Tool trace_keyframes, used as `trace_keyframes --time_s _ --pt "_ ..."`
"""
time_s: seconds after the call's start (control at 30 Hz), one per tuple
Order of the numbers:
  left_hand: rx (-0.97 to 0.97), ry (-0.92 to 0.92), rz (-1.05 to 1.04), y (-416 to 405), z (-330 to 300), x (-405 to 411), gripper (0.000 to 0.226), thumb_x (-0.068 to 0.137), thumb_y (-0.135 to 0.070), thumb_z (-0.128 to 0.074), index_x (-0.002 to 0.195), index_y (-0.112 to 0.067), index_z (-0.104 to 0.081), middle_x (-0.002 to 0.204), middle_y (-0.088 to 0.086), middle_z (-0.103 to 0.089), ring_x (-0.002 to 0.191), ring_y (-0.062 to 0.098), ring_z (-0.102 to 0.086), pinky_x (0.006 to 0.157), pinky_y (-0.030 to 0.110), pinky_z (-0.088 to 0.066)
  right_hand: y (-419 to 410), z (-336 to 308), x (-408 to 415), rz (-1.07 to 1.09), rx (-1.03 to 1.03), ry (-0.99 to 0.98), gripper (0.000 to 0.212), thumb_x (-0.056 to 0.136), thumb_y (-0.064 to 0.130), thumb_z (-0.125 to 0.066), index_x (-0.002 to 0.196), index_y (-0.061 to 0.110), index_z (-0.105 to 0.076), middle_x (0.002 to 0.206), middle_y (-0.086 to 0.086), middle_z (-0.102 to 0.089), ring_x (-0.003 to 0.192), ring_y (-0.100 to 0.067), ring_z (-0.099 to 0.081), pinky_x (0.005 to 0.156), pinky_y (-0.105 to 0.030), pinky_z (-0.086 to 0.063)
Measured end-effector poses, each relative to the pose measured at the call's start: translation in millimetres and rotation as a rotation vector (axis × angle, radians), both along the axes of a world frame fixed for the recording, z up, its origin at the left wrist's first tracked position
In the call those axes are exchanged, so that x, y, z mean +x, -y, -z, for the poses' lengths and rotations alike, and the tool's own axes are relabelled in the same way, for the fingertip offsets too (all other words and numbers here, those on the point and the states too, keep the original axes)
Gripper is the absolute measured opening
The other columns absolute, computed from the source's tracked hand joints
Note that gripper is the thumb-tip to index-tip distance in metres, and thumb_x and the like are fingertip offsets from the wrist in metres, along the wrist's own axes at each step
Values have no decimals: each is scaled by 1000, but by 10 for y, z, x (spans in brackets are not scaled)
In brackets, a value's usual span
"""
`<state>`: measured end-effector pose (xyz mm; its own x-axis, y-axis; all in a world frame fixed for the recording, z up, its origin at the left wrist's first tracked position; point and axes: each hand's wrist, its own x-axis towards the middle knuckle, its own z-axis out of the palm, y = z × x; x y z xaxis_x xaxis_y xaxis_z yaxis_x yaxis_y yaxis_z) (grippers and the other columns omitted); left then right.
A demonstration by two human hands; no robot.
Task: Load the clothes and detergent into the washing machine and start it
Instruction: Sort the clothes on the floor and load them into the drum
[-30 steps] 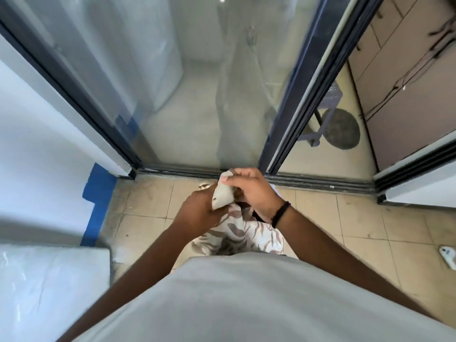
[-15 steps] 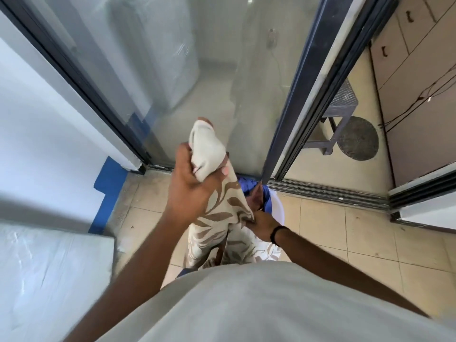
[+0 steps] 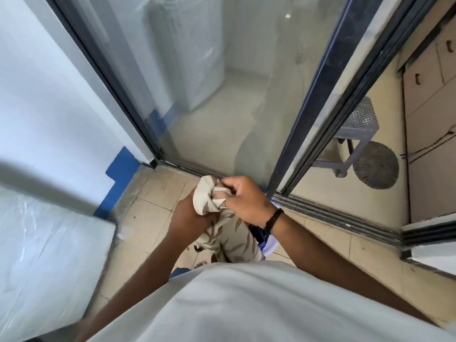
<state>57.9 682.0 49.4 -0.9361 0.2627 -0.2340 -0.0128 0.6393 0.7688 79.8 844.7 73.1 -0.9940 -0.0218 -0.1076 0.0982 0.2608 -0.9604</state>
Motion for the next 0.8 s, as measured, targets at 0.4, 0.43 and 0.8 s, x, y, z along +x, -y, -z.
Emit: trace_keyframes --time_s 0.4,0.43,0.8 --pt "695 -14 -204 -99 -665 -87 42 64 -19 -82 100 -35 -68 99 -15 -76 95 4 -70 83 23 -57 -348 945 340 -46 131 429 41 93 14 -66 132 16 -53 119 -8 -61 121 -28 -56 105 -30 -39" --pt "605 -36 -182 -23 -656 -135 47 60 -27 -85 102 -35 -66 99 -14 -76 95 4 -70 84 24 -57 -360 972 304 -21 214 491 33 97 21 -61 127 9 -58 115 -13 -65 120 -32 -57 110 -35 -34" --pt "-152 63 157 335 -252 -239 93 36 -67 -72 118 -25 -58 107 -13 -62 105 14 -58 95 32 -47 208 -10 -291 -107 129 -87 7 81 11 -61 85 16 -64 86 2 -72 85 -7 -69 81 -30 -56"
